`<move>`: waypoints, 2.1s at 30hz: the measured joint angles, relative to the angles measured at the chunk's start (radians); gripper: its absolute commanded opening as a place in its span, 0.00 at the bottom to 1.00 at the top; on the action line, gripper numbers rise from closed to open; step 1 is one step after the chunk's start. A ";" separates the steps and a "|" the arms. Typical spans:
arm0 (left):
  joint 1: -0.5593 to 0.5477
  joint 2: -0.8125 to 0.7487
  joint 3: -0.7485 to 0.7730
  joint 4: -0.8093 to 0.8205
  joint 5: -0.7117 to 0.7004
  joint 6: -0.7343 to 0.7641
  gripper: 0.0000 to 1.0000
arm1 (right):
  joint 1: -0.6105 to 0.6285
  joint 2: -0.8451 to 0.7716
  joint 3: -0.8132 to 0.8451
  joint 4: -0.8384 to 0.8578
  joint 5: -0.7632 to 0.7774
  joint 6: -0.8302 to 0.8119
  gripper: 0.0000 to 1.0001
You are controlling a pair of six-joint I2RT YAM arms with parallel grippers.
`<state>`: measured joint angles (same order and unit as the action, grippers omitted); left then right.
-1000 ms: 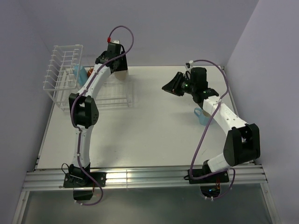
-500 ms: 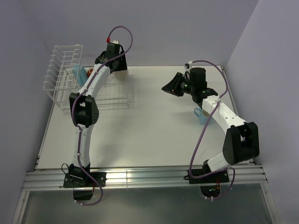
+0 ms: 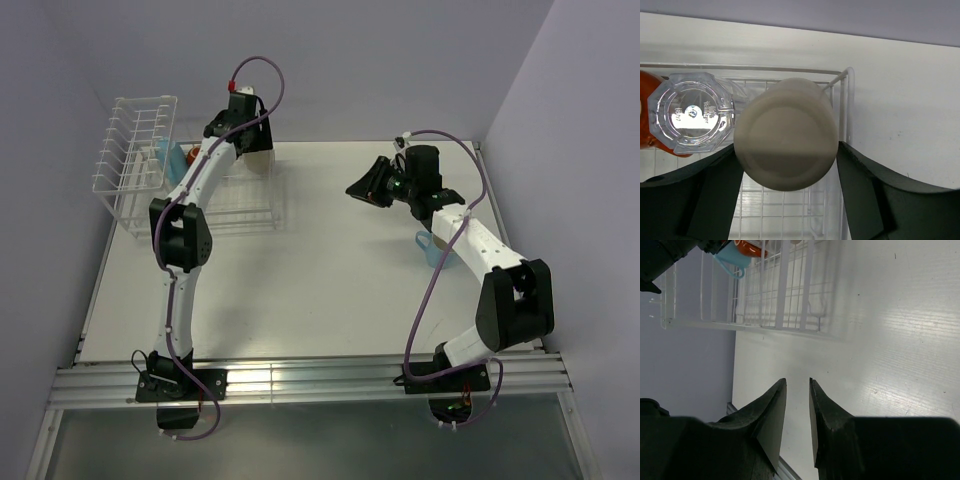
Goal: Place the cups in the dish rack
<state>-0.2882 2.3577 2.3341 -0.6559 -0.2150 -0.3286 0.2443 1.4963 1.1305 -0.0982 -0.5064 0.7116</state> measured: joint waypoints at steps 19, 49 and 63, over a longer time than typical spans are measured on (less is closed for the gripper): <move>0.002 0.028 -0.008 0.023 -0.030 0.027 0.85 | 0.000 0.010 0.000 0.000 0.000 -0.003 0.33; -0.027 -0.005 -0.086 0.119 -0.102 0.106 0.84 | 0.005 0.012 0.000 -0.002 0.002 -0.008 0.33; -0.024 -0.063 -0.188 0.183 -0.016 0.105 0.87 | 0.006 0.012 0.000 -0.018 0.013 -0.023 0.33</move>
<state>-0.3126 2.2944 2.1456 -0.4728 -0.2310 -0.2241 0.2508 1.5085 1.1305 -0.1162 -0.4938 0.6888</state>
